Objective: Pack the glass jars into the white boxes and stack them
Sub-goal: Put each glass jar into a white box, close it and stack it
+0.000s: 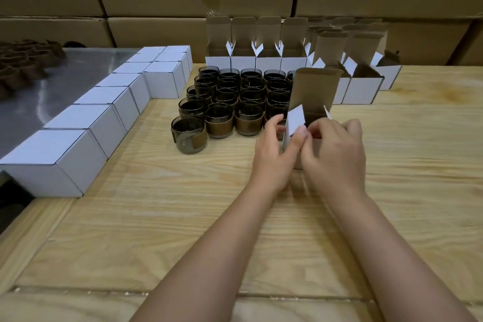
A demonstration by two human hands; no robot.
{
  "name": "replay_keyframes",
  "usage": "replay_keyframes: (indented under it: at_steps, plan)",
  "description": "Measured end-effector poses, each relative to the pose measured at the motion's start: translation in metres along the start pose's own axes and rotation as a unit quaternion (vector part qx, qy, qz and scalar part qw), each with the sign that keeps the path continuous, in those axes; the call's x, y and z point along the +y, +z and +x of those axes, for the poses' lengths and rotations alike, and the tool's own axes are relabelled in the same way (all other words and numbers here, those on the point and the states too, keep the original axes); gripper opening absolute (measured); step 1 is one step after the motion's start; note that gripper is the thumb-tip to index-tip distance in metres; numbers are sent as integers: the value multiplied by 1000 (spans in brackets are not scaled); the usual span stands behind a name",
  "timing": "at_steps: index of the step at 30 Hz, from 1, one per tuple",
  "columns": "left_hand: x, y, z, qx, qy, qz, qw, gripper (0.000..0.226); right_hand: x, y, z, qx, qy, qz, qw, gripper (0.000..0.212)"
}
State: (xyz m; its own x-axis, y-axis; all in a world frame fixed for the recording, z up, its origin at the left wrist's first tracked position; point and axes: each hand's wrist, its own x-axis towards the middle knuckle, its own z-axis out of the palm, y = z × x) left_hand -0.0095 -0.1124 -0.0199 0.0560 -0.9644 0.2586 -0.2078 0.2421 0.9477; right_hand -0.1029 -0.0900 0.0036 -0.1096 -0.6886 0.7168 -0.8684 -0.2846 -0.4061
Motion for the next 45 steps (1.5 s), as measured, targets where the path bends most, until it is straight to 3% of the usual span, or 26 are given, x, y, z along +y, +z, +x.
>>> replay_keyframes:
  at_steps: [3, 9, 12, 15, 19, 22, 23, 26, 30, 33, 38, 42, 45]
  plan:
    - [-3, 1, 1, -12, 17, 41, 999, 76, 11, -3, 0, 51, -35, 19, 998, 12]
    - [-5, 3, 5, -20, 13, 75, 997, 61, 31, -4, 11, 83, 82, 162, 980, 19]
    - [-4, 3, 4, 0, 20, 69, 997, 54, 36, -1, 9, 84, 217, 288, 929, 18]
    - [-5, 2, 5, 6, 27, 63, 998, 48, 45, 4, 5, 55, 324, 324, 887, 19]
    - [-5, 1, 5, 13, 34, 59, 998, 35, 48, 3, 9, 34, 366, 405, 837, 14]
    - [-4, 0, 4, 26, 25, 57, 998, 17, 49, -1, 10, -12, 312, 417, 854, 46]
    - [-4, 0, 4, 37, 22, 52, 998, 22, 50, -2, 10, -25, 295, 415, 860, 53]
    - [-3, -1, 3, 59, 12, 29, 998, 35, 53, -5, 12, -35, 282, 404, 870, 62]
    - [0, -3, 4, 47, -13, -21, 999, 11, 56, -8, 12, -43, 272, 362, 891, 61]
    - [-2, -5, 6, 7, 1, -39, 999, 46, 59, -8, 13, -62, 275, 331, 900, 53]
    - [-1, -5, 4, -65, -29, -91, 993, 48, 58, -16, 14, -81, 285, 312, 903, 54]
    - [-4, -7, 0, -140, -16, -10, 990, 85, 56, -19, 14, -97, 271, 320, 903, 52]
    - [-5, -9, 2, -139, -22, 0, 990, 90, 60, -19, 14, -107, 260, 311, 908, 49]
